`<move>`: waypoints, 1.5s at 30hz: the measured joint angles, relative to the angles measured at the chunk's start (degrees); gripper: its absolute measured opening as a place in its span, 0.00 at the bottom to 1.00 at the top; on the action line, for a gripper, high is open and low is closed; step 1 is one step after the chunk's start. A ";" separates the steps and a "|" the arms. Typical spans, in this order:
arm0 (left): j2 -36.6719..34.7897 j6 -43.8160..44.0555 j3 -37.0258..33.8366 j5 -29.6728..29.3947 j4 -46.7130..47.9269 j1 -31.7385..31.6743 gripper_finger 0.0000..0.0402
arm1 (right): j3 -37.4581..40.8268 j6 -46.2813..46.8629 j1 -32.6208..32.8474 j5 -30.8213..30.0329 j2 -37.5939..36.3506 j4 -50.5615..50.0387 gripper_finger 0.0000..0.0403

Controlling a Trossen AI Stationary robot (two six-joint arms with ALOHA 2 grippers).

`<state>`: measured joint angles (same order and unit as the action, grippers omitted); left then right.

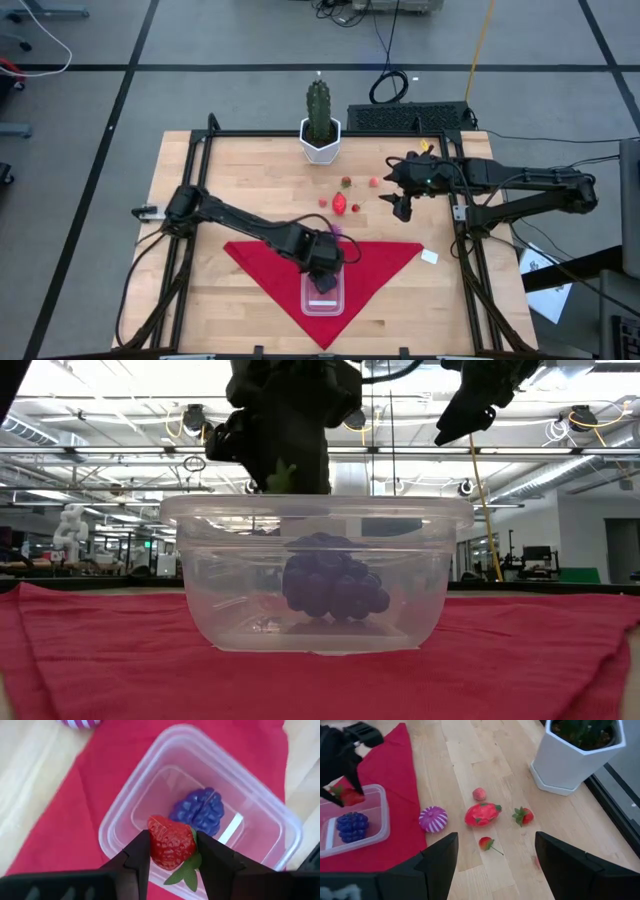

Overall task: Pick and placing Produce into tupperware
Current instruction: Put the left strawberry into the transparent bin

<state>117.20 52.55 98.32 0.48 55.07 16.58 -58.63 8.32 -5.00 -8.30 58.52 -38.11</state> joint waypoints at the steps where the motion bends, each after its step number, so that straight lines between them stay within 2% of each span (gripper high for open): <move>1: -0.04 0.00 -0.02 -0.18 -0.45 0.00 0.32 | 0.00 0.00 0.30 0.05 0.00 0.00 0.63; 16: 2.28 0.66 -1.46 0.40 -1.62 -0.25 0.32 | 0.00 0.00 3.65 0.10 0.00 0.20 0.63; 45: 3.57 -0.02 -1.42 3.84 -2.66 -0.37 0.32 | 0.00 0.00 3.65 0.05 0.00 0.17 0.63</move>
<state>120.77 52.53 96.90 4.32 52.40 16.21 -58.63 8.32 -1.34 -8.25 58.52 -37.93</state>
